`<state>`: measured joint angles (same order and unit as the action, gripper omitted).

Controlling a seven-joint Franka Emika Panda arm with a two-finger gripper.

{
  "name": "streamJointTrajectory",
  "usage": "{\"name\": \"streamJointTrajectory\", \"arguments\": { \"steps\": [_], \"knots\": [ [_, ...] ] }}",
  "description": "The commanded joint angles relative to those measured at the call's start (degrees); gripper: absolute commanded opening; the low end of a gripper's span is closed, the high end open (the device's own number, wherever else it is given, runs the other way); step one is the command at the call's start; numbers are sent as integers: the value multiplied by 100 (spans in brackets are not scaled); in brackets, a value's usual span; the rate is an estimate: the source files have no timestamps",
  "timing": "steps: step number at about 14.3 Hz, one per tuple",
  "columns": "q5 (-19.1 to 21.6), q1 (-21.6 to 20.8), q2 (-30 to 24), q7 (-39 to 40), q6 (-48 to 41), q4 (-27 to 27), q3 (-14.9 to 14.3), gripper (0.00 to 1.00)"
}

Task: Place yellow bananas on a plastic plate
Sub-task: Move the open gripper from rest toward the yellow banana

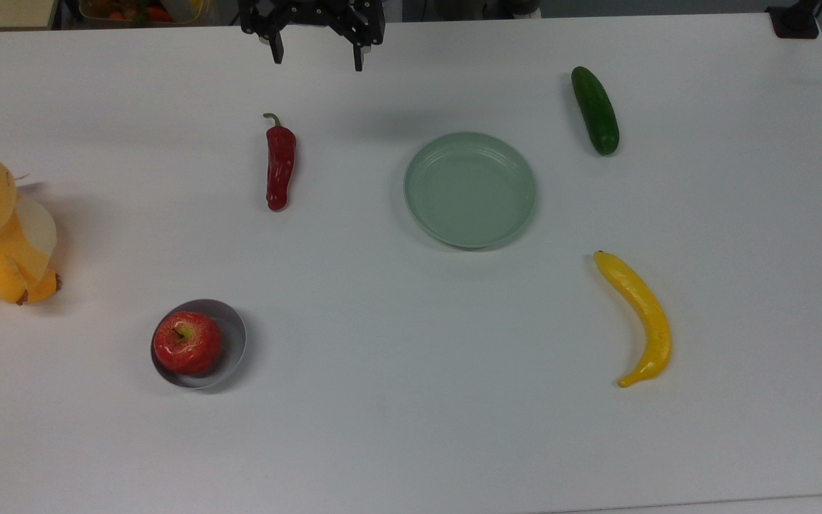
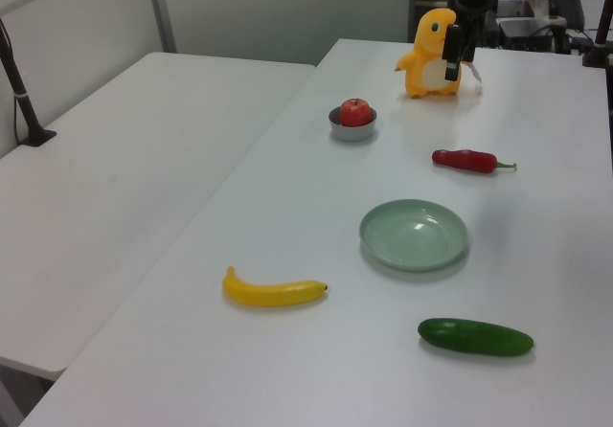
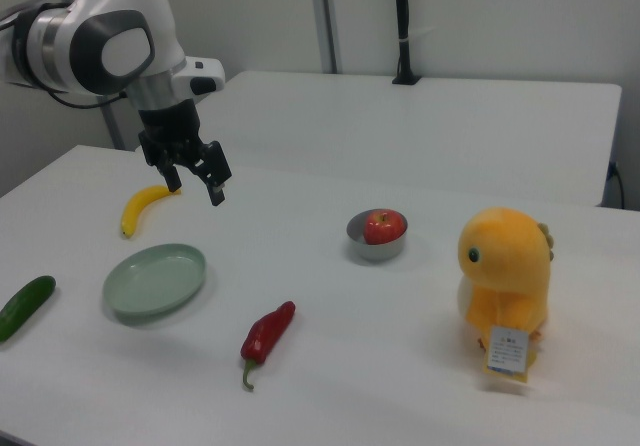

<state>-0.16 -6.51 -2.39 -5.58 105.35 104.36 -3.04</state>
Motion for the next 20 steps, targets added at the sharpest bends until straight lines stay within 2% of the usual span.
{"name": "streamJointTrajectory", "arguments": {
  "steps": [1,2,6,9,12,15,17,20],
  "knots": [
    [139,-9,-8,580,-232,111,-83,100],
    [148,183,10,584,-208,111,-74,100],
    [139,255,28,540,-217,120,-65,100],
    [148,361,46,531,-208,120,48,100],
    [156,545,229,444,97,111,417,100],
    [157,589,545,-259,600,33,743,100],
    [148,537,1055,-321,627,-485,884,100],
    [130,81,1529,-330,627,-1283,901,100]
  ]
}}
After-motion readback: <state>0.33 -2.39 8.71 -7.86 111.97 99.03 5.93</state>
